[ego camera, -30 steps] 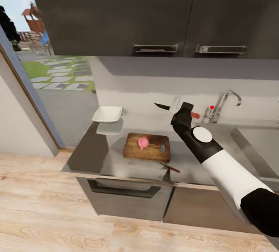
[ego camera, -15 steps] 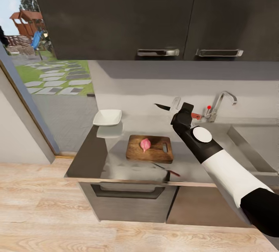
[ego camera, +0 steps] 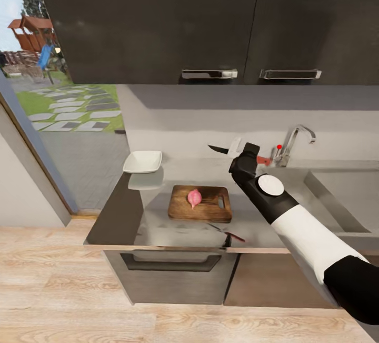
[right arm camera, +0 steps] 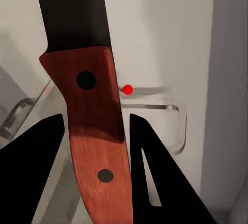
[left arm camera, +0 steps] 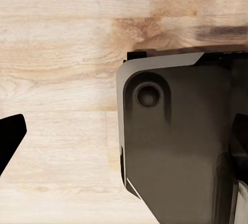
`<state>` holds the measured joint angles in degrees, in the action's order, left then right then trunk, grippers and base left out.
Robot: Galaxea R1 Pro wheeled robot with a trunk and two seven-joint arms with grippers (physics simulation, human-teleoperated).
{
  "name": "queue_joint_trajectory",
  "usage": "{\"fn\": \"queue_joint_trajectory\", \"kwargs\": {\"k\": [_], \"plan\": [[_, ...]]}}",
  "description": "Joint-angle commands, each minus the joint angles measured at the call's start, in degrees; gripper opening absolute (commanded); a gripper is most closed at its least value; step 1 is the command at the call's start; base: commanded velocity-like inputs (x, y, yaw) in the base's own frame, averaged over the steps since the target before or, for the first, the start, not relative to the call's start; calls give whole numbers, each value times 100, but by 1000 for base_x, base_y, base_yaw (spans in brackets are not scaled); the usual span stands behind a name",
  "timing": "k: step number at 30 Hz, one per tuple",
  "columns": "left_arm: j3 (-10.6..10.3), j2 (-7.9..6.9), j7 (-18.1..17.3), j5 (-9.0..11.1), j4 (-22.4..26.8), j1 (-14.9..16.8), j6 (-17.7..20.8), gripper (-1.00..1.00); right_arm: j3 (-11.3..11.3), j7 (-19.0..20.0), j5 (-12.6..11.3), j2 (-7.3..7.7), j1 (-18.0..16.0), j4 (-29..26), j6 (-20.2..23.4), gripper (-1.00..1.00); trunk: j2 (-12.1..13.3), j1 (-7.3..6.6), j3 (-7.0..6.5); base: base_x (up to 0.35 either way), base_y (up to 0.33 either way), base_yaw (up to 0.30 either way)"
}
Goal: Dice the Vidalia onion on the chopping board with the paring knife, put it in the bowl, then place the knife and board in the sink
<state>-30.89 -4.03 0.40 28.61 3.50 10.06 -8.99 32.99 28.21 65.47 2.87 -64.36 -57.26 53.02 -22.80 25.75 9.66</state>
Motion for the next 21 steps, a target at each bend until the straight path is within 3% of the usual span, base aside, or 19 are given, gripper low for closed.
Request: {"fn": "queue_joint_trajectory", "kwargs": {"k": [1, 17, 21], "plan": [[-49, -1, 4, 48, 1, 3, -15, 100, 32, 57, 69, -6, -6, -2, 17, -100, -12, 3, 12, 0, 0, -1], [-52, 25, 4, 45, 1, 4, -15, 100, 69, 53, 57, -67, 11, 243, 26, -100, -12, 3, -41, 0, 0, -42], [-130, 32, 4, 44, 3, 4, -15, 100, 75, 49, 71, -141, 11, 248, 25, -100, -12, 3, -42, -1, 0, -3]]}}
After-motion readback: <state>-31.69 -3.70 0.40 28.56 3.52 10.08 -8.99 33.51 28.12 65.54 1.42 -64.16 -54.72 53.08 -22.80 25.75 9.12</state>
